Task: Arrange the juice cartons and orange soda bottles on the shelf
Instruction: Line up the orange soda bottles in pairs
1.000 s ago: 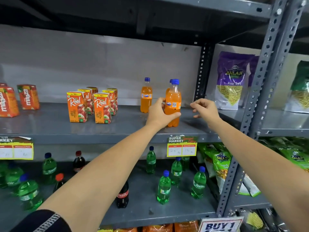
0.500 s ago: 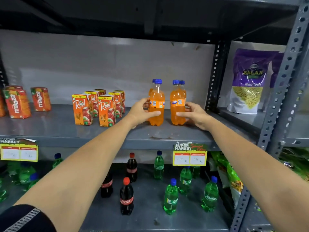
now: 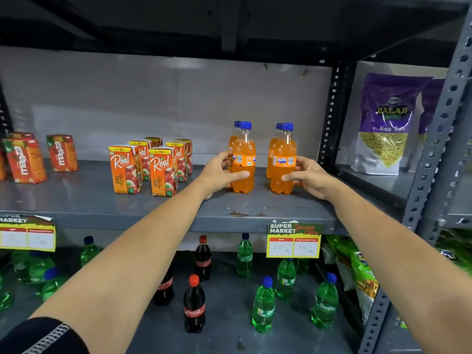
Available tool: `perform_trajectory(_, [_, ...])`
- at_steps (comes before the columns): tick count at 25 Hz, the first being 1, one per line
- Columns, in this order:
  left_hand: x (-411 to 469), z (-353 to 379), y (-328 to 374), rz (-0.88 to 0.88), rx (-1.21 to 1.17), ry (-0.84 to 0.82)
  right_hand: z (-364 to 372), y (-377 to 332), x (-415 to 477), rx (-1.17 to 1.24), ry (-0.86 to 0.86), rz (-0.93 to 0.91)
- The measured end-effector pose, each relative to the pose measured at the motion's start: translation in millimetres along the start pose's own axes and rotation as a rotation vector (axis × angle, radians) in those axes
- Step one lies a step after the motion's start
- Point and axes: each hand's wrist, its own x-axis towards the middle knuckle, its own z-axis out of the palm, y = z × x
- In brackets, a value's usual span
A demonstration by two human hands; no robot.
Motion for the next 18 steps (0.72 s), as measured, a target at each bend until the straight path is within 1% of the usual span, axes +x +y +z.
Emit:
perform_trajectory(6, [-2.2, -0.5, 1.8, -0.001, 0.009, 0.006, -3.1, 1.3, 2.1, 0.08, 0.069, -0.076])
perform_trajectory(12, [-4.0, -0.8, 1.3, 0.001, 0.015, -0.025, -2.5, 2.0, 0.5, 0.104, 0.074, -0.089])
perform_trajectory(18, [-5.7, -1.1, 3.3, -0.009, -0.019, -0.056, 4.3, 0.3, -5.5, 0.051, 0.097, -0.123])
